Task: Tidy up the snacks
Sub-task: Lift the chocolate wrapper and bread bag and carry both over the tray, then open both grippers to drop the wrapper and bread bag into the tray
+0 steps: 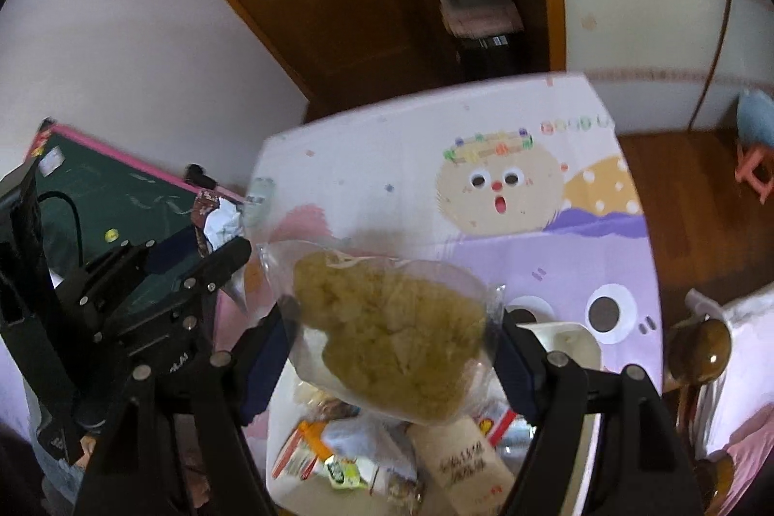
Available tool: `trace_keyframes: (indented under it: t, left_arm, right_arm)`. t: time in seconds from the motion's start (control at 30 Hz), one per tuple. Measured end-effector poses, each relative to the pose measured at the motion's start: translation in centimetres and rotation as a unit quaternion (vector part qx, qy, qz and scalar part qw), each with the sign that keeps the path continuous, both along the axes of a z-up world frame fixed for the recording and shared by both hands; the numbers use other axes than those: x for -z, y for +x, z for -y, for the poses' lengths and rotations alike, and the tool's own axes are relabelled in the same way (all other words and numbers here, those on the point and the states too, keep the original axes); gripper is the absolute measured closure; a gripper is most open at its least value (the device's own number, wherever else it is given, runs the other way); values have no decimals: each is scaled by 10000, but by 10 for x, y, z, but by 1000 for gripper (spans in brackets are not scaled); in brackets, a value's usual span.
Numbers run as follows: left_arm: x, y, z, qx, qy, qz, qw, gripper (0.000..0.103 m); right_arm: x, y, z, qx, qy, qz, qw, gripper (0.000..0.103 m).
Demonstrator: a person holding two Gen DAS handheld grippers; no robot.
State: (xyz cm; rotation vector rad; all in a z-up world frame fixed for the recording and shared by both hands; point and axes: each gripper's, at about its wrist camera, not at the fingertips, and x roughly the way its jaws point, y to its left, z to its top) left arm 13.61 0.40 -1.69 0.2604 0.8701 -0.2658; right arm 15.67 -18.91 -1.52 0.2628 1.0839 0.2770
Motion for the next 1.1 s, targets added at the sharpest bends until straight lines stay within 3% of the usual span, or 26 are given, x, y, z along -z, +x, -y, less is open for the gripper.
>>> trace_keyframes:
  t: [0.3,0.53,0.77,1.1]
  left_arm:
    - [-53,-84,-21,133,-389,390,9984,70]
    - [-65,-135,-27,300,-648,614,9956,69]
    - [-42,-153,-26,232,-980,490,9937,69]
    - [3,-142,-32,-265,-890,142,9956,69]
  right_arm:
    - [-54,-82,-1,-87,-406,988,9942,27]
    - [-71,-131,0,-36,-677,1496,9864,27]
    - [-49,-147,-8,-190,-573,1246,9904,27]
    - [-5,-151,-24,-474,-692,730,9938,27]
